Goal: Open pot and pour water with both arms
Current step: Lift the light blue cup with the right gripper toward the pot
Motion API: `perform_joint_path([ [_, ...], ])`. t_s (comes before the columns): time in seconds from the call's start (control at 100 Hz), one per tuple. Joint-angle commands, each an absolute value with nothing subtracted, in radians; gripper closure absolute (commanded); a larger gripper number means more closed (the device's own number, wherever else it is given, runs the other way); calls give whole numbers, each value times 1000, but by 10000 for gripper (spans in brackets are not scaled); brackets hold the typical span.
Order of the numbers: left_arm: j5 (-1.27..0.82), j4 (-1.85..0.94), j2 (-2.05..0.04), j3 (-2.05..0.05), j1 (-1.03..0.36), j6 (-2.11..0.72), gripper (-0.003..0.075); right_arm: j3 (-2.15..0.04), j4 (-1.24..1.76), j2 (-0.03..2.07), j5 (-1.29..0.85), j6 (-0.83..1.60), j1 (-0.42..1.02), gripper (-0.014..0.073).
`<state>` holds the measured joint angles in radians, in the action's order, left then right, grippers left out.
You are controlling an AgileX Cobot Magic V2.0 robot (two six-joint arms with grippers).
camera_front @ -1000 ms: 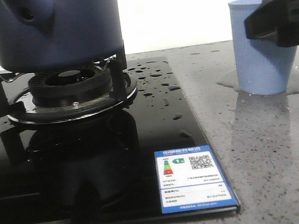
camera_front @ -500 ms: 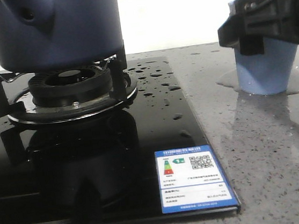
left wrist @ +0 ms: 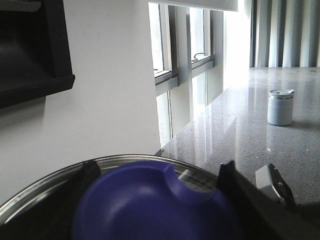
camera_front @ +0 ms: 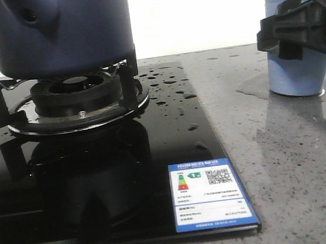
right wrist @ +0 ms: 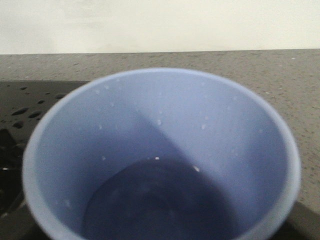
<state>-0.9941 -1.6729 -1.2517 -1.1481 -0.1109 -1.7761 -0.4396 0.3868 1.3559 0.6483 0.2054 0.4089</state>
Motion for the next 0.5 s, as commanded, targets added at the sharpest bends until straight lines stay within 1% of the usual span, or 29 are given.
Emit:
perform_joint_path([
  [0.0,-1018,-1773,-1221,-1188,-113,-1767,451,-470,329,1333,727,193,401,377],
  [0.08,-998,-1773,-1215,-1188,-113,-1753,451,-470,311,1305,727,193,401,416],
  [0.22,-944,-1763,-1188,-1188,-113,-1683,451,-496,202,1206,698,193,401,421],
  [0.36,-898,-1762,-1143,-1188,-113,-1683,451,-639,92,1136,504,193,403,421],
  [0.49,-809,-1762,-1086,-1188,-113,-1672,451,-816,0,1141,314,193,421,421],
])
